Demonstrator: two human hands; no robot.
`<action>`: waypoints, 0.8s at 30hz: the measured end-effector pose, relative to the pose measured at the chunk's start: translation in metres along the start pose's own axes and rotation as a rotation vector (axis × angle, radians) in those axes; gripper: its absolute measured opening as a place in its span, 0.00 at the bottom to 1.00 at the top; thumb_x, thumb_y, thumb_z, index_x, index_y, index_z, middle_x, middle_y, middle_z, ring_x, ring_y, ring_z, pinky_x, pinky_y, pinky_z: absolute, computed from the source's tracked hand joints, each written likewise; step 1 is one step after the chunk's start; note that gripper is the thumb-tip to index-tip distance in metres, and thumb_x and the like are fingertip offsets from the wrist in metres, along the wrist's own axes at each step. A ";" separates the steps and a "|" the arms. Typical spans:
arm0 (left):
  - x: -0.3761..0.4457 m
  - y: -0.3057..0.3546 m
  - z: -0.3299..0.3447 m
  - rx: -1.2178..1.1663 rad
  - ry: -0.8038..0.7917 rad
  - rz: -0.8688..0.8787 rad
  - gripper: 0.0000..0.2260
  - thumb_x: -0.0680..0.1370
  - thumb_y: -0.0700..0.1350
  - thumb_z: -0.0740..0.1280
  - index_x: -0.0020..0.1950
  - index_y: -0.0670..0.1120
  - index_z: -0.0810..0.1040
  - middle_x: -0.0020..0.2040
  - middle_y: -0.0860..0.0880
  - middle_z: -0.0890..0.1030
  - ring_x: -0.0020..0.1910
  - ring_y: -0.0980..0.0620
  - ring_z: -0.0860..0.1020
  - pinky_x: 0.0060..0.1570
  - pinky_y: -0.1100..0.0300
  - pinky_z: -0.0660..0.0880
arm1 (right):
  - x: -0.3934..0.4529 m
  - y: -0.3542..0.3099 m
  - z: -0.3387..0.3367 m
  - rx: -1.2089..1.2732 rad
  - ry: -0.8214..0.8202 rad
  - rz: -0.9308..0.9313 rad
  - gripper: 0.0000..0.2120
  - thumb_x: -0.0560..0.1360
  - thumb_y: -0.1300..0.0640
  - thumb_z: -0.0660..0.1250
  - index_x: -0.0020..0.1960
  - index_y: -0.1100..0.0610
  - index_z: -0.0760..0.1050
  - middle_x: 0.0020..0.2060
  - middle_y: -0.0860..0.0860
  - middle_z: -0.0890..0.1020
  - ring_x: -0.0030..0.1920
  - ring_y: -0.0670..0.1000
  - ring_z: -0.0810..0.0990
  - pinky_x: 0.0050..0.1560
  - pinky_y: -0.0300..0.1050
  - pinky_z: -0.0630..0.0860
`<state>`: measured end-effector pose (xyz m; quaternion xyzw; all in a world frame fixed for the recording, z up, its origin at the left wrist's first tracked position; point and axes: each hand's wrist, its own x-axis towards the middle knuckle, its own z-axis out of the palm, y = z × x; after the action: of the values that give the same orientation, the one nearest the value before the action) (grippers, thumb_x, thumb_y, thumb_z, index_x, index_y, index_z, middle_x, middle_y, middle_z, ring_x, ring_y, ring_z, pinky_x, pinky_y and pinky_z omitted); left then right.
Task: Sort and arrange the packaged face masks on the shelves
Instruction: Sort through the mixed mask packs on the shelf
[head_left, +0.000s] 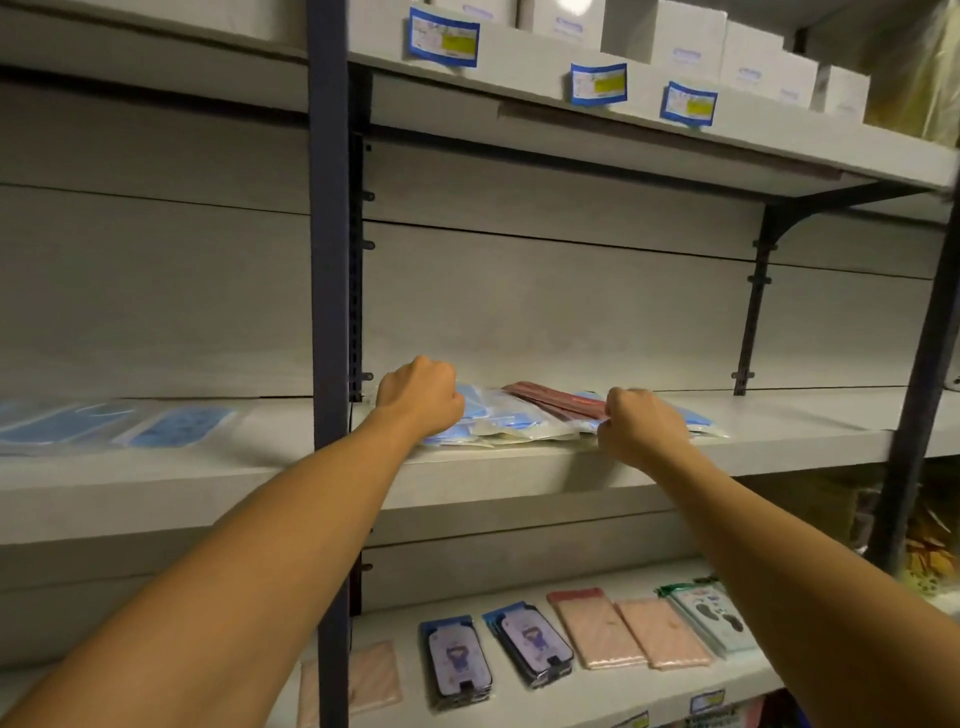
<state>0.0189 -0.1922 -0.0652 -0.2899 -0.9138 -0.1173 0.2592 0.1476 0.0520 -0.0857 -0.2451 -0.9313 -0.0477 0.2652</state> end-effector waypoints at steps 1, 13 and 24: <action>0.006 -0.001 0.004 0.008 -0.001 -0.009 0.09 0.79 0.44 0.61 0.51 0.45 0.80 0.49 0.44 0.81 0.46 0.41 0.79 0.40 0.55 0.74 | 0.007 -0.001 0.004 -0.008 0.014 -0.011 0.09 0.76 0.56 0.64 0.55 0.57 0.74 0.50 0.56 0.80 0.46 0.58 0.77 0.41 0.46 0.71; 0.053 -0.015 0.027 0.093 -0.042 -0.170 0.06 0.77 0.45 0.64 0.49 0.46 0.81 0.49 0.45 0.82 0.46 0.43 0.79 0.39 0.57 0.71 | 0.079 -0.006 0.039 0.101 0.046 -0.096 0.09 0.75 0.56 0.63 0.53 0.57 0.75 0.48 0.55 0.80 0.46 0.58 0.79 0.47 0.51 0.79; 0.063 -0.039 0.043 0.003 -0.209 -0.607 0.40 0.69 0.78 0.56 0.67 0.50 0.76 0.69 0.41 0.75 0.66 0.37 0.73 0.61 0.48 0.74 | 0.139 0.011 0.066 0.182 -0.015 -0.204 0.14 0.75 0.51 0.64 0.56 0.57 0.77 0.52 0.56 0.82 0.49 0.59 0.80 0.49 0.50 0.80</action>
<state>-0.0656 -0.1781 -0.0692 -0.0143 -0.9804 -0.1576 0.1173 0.0190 0.1361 -0.0704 -0.1246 -0.9538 0.0120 0.2730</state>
